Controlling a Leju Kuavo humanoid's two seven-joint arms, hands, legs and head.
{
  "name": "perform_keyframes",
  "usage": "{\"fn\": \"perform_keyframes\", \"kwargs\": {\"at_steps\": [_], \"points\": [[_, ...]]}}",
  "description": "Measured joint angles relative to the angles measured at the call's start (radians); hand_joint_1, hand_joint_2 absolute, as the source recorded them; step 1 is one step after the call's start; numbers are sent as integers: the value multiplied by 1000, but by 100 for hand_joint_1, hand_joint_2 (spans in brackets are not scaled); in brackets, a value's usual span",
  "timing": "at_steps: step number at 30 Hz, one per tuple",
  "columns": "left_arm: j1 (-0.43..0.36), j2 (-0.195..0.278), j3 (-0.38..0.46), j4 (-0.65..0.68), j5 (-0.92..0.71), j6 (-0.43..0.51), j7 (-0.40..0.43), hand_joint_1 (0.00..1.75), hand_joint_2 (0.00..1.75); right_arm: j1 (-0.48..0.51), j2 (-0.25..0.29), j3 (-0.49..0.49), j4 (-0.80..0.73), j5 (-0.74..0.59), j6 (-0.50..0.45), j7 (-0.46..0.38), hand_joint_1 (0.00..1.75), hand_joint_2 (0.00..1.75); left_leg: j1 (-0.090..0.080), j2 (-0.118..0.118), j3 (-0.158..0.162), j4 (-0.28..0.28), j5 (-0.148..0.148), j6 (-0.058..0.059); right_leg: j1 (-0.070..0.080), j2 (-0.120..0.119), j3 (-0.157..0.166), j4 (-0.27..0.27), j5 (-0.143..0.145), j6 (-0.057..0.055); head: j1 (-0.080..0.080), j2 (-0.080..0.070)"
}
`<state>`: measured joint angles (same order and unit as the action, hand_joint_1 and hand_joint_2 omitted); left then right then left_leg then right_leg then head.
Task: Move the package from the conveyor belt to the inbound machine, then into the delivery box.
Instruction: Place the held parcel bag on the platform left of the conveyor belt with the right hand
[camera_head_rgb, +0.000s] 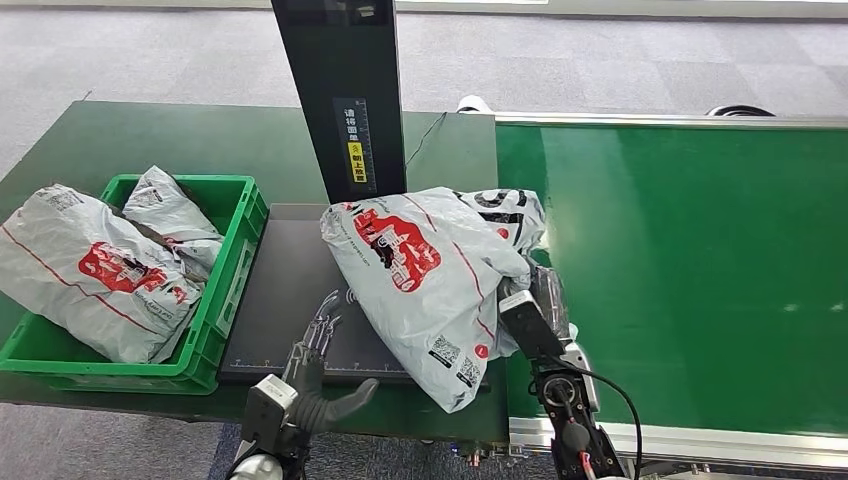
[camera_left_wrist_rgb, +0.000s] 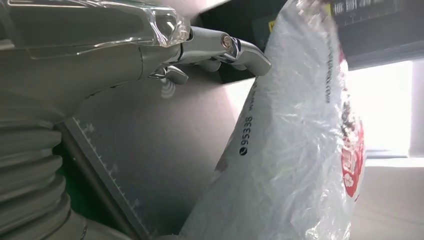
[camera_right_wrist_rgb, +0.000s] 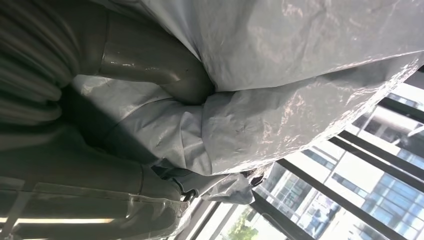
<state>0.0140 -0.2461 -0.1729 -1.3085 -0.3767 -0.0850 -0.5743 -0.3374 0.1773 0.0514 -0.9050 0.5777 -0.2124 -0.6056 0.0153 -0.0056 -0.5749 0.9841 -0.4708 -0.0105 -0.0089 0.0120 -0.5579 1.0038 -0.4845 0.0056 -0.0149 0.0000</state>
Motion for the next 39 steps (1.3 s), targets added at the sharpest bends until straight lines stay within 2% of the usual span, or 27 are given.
{"fn": "perform_keyframes", "kwargs": {"at_steps": [3, 17, 20, 23, 29, 32, 35, 39], "points": [[-3, -2, 5, 0, -3, 35, 3, 0, 175, -1, 0, 0, 10, 24, 11, 17, 175, 175, 0, 0, 0, 0, 0, 0, 0, 0, 0, 0, 0, 0, 0, 0], [-9, -3, 13, 0, -6, 57, 8, 0, 175, -2, 1, 0, 34, 30, 20, 19, 175, 175, 0, 0, 0, 0, 0, 0, 0, 0, 0, 0, 0, 0, 0, 0], [-12, -7, 24, -1, -12, 153, 13, 0, 175, -2, 1, 3, 45, 33, 78, 2, 175, 175, 0, 0, 0, 0, 0, 0, 0, 0, 0, 0, 0, 0, 0, 0], [-20, -17, 55, -14, 1, 314, 1, 0, 175, -1, 4, 12, 64, 46, 132, -23, 175, 175, 0, 0, 0, 0, 0, 0, 0, 0, 0, 0, 0, 0, 0, 0], [-21, -33, 116, -105, 111, 611, -99, 0, 175, -13, 21, 46, 96, 61, 192, -51, 175, 175, 0, 1, 0, 0, 0, 0, 0, 0, 0, 0, 0, 0, 0, 0], [-28, -30, 117, -155, 165, 731, -123, 0, 175, -79, 36, 77, 165, 59, 266, -71, 175, 175, 0, 3, 0, 0, 0, 0, 0, 1, 0, 0, 1, -1, 0, 0], [-42, -26, 111, -179, 184, 763, -127, 0, 175, -156, 60, 106, 244, 32, 314, -85, 175, 175, 0, 2, 1, 0, 2, 0, 0, 0, 0, 0, 1, -1, 0, 0], [-48, -21, 110, -191, 195, 764, -128, 0, 175, -183, 70, 142, 267, -25, 366, -90, 175, 175, 0, 0, 1, 0, 2, 0, 0, -2, 1, 0, 1, -1, 0, 0]]}}
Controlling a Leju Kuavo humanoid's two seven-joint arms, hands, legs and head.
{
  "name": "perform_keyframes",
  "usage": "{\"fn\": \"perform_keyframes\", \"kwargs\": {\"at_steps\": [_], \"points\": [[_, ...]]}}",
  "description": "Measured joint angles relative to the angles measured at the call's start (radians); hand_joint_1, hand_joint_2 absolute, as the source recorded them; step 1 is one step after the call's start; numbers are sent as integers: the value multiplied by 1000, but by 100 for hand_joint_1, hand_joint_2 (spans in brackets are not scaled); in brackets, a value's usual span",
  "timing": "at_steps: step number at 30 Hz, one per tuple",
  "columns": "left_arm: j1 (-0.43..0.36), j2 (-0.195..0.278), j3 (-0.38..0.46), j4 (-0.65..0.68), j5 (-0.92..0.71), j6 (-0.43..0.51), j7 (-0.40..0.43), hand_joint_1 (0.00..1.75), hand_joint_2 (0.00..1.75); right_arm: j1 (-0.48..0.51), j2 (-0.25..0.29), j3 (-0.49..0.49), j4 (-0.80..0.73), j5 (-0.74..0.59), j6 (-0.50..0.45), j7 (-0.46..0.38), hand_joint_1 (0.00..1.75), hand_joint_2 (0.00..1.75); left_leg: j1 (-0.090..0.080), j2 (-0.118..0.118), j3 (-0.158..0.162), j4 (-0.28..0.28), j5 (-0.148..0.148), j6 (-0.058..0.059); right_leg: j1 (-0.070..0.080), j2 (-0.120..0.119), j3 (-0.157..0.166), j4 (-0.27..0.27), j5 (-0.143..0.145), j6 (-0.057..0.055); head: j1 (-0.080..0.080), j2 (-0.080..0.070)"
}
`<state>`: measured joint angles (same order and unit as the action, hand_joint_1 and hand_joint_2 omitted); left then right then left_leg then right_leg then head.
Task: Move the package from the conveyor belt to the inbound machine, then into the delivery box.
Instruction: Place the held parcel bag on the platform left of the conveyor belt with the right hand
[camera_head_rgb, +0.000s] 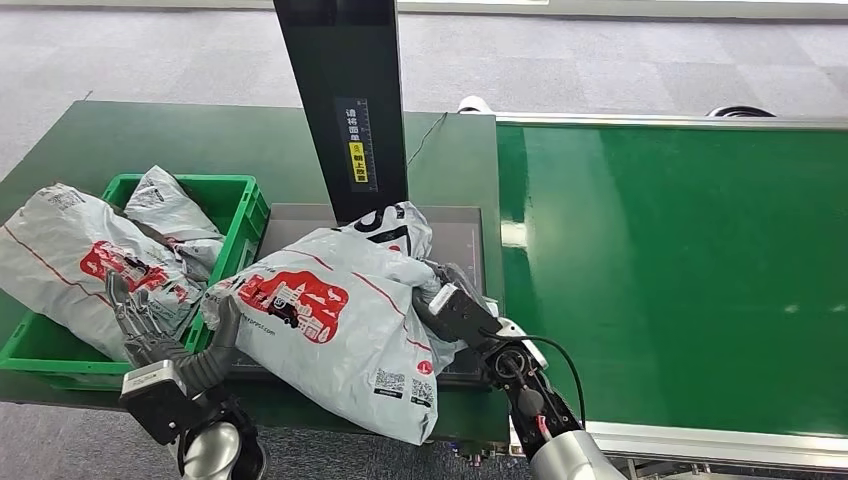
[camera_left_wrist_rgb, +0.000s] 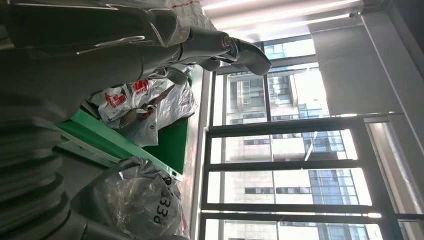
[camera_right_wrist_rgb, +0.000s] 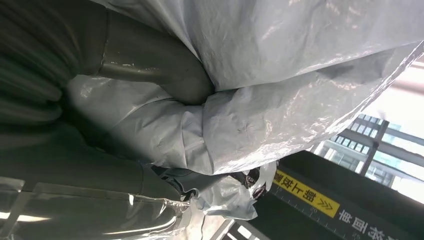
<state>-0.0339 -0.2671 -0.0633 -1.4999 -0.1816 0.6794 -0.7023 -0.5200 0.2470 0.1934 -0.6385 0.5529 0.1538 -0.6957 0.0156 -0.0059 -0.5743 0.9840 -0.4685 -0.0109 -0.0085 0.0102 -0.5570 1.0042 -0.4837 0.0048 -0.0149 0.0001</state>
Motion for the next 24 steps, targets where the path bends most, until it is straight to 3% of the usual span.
{"fn": "perform_keyframes", "kwargs": {"at_steps": [8, 12, 18, 24], "points": [[-4, 7, 0, -3, 1, 0, 0, 0, 175, -10, 0, 35, 23, -9, -1, 0, 175, 175, 0, 0, -1, 0, 0, 0, 0, 0, -1, 0, 0, 0, 0, 0], [-4, 8, 0, -3, 1, 0, 0, 0, 175, -13, 0, 38, 32, -9, -3, 0, 5, 175, 0, 0, -1, 0, 0, 0, 0, 0, -1, 0, 0, 0, 0, 0], [-4, 10, 0, -3, -2, 0, 0, 0, 175, -27, 1, 39, 61, -22, -82, -1, 0, 175, 0, 0, -1, 0, 0, 0, 0, 0, -1, 0, 0, 0, 0, 0], [-2, 10, 1, -3, -13, 0, 0, 0, 175, -11, -1, 37, -3, -172, -233, -2, 0, 175, 0, 0, -1, 0, 0, 0, 0, 0, -1, 0, 0, 0, 0, 0]]}}
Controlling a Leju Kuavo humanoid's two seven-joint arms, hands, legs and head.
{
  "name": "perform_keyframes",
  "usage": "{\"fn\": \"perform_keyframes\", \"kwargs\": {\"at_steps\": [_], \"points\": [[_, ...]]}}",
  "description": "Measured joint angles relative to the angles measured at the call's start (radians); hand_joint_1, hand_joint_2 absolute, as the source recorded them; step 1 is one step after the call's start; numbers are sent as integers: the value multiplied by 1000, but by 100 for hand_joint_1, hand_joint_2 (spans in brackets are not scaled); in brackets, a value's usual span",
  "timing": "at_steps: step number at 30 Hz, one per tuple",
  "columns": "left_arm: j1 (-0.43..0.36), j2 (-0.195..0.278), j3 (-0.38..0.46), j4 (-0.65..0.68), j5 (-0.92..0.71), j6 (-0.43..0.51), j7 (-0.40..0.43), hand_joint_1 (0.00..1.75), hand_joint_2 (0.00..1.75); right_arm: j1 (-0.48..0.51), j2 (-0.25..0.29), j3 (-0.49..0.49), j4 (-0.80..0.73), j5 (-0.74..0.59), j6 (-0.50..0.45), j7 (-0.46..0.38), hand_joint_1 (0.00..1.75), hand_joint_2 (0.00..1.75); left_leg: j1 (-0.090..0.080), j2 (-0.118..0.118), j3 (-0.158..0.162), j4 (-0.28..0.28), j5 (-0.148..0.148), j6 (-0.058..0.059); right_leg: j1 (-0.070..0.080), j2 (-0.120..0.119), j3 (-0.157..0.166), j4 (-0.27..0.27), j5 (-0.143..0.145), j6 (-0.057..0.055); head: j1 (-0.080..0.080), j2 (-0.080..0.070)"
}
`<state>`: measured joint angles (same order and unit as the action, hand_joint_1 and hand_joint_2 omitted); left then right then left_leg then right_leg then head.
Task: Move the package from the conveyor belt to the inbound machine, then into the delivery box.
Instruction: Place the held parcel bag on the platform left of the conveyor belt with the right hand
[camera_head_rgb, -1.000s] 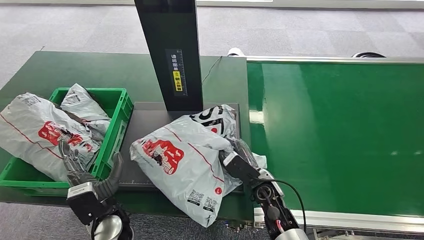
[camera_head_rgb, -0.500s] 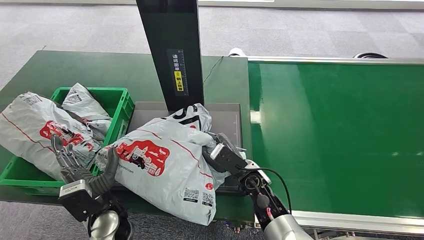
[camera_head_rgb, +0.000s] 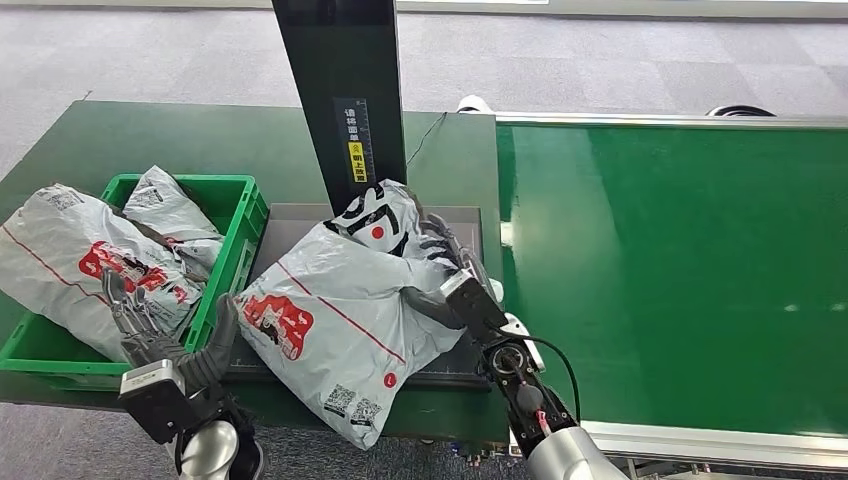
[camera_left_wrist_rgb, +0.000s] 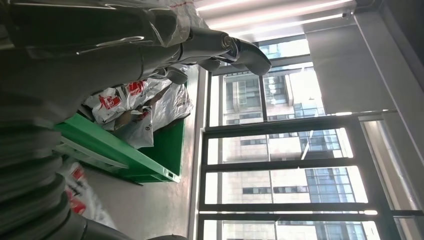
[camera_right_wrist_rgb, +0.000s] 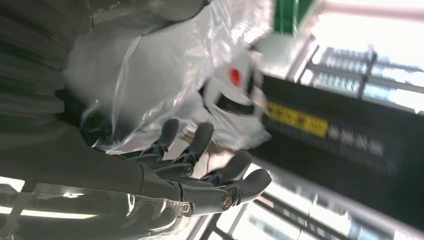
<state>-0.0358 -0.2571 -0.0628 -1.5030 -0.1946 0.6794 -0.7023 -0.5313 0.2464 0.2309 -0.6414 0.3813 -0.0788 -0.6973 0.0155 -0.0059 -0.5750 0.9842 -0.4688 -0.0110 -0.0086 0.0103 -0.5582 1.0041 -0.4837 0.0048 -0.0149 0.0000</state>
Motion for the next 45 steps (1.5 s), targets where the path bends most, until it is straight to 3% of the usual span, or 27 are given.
{"fn": "perform_keyframes", "kwargs": {"at_steps": [4, 22, 28, 31, 34, 39, 45], "points": [[3, 0, 1, 0, -6, 0, 0, 0, 175, 13, -2, -6, -55, -43, -86, 0, 0, 175, 0, 0, 0, 0, 0, 0, 0, 0, 0, 0, 0, 0, 0, 0], [8, 0, 1, -8, -10, 0, 0, 0, 175, 33, -2, -13, -114, -63, -142, 0, 0, 175, 0, 0, 0, 0, 0, 0, 0, 0, 0, 0, 0, 0, 0, 0], [20, -6, 3, -7, -50, 0, 1, 0, 175, 63, -6, -73, -197, -200, -302, 0, 0, 175, 0, 0, 0, 0, 0, 0, 0, 0, 0, 0, 0, 0, 0, 0], [26, -7, -4, 1, -153, -4, 30, 0, 175, 122, -6, -85, -322, -279, -327, -1, 0, 175, 0, -2, 0, 0, 0, 0, 0, -2, 0, 0, -1, 1, 0, 0], [31, -6, -39, 19, -380, -17, 115, 0, 175, 203, -4, -88, -481, -319, -340, -2, 0, 175, 0, -4, -1, 0, -1, 0, 0, -2, -1, 0, -1, 1, 0, 0], [17, 5, -172, 45, -687, -131, 279, 0, 175, 325, -4, -109, -660, -336, -331, -2, 0, 175, 0, -4, -1, 0, -1, 0, 0, -2, -1, -1, -1, 1, 0, 0], [-44, 43, -386, 96, -659, -430, 325, 0, 175, 388, -5, -184, -721, -356, -252, -2, 0, 175, 0, -2, -1, 0, -1, 0, 0, -2, 0, -1, -1, 1, 0, 0]]}}
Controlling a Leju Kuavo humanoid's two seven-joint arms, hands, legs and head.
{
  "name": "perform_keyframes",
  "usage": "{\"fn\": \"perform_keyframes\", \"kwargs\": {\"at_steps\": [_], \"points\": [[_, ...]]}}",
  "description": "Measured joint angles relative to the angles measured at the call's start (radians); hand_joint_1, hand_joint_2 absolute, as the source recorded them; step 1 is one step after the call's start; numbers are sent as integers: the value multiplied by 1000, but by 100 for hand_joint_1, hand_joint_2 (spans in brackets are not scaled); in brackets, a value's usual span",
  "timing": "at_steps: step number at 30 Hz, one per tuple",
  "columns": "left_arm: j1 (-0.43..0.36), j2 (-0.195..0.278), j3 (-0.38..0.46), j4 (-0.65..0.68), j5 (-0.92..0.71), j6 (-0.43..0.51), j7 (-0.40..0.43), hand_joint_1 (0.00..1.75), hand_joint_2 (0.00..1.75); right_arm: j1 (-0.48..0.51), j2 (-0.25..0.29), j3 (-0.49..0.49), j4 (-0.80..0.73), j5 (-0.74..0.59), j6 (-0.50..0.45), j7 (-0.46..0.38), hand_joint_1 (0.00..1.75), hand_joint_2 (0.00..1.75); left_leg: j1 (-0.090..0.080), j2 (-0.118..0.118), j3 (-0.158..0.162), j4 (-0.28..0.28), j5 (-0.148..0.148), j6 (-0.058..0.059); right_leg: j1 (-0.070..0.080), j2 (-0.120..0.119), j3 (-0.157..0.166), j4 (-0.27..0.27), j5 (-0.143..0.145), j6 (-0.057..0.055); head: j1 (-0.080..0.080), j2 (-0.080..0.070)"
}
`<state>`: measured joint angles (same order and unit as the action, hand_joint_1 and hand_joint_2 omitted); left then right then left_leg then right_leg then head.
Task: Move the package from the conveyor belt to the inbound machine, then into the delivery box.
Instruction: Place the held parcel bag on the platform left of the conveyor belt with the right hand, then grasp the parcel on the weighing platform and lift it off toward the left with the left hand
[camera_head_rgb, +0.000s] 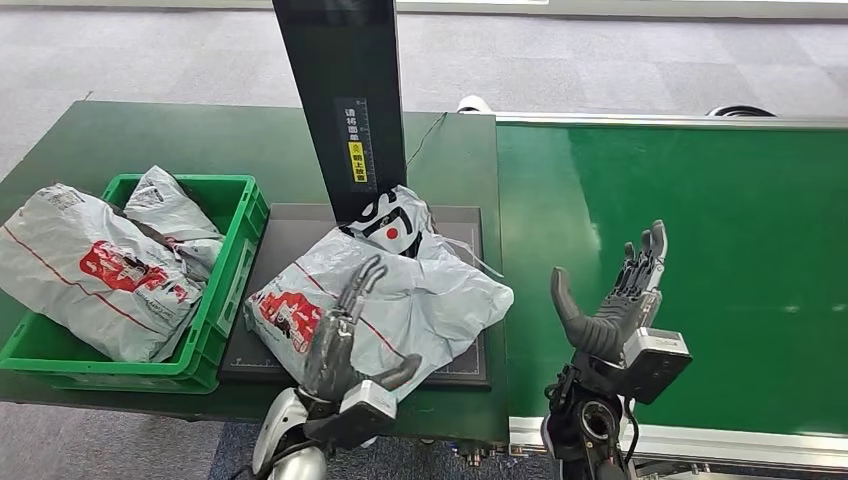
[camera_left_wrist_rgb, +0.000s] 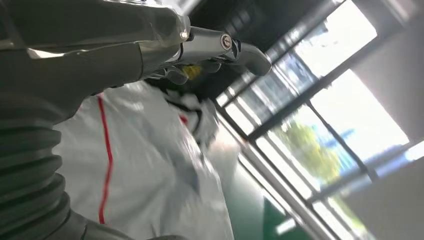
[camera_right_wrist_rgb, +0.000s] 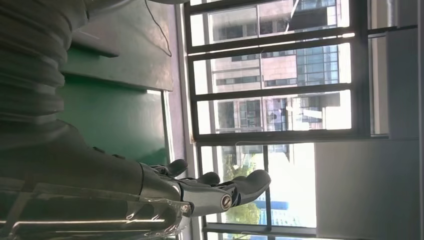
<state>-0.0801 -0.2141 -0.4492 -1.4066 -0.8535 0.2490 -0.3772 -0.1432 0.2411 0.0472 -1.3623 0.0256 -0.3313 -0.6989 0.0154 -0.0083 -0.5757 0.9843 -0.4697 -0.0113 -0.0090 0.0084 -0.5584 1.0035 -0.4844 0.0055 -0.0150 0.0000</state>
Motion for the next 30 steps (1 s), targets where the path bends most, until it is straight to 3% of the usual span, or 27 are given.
{"fn": "perform_keyframes", "kwargs": {"at_steps": [6, 13, 23, 30], "points": [[-91, 48, -146, 77, -1, -116, 44, 0, 175, 10, 2, -53, 0, 13, 17, 0, 0, 175, 0, 0, 0, 0, 0, 0, 0, 0, 0, 0, 0, 0, 0, 0], [-204, 72, -191, 212, 59, -173, 44, 0, 175, 11, 12, -67, 0, 37, 8, 0, 0, 175, 0, 0, 0, 0, 0, 0, 0, 0, 0, 0, 0, 0, 0, 0], [-265, 88, -196, 309, 77, -164, 42, 0, 175, 14, 15, -75, -3, 46, -5, 0, 0, 175, 0, 0, 0, 0, 0, 0, 0, 0, 0, 0, 0, 0, 0, 0], [-475, 108, -137, 465, 123, -8, 72, 0, 175, 55, 14, -43, -51, 64, -43, 0, 0, 175, 0, 0, 0, 0, 2, 0, 1, 0, 0, 1, 1, -1, 0, 0]]}}
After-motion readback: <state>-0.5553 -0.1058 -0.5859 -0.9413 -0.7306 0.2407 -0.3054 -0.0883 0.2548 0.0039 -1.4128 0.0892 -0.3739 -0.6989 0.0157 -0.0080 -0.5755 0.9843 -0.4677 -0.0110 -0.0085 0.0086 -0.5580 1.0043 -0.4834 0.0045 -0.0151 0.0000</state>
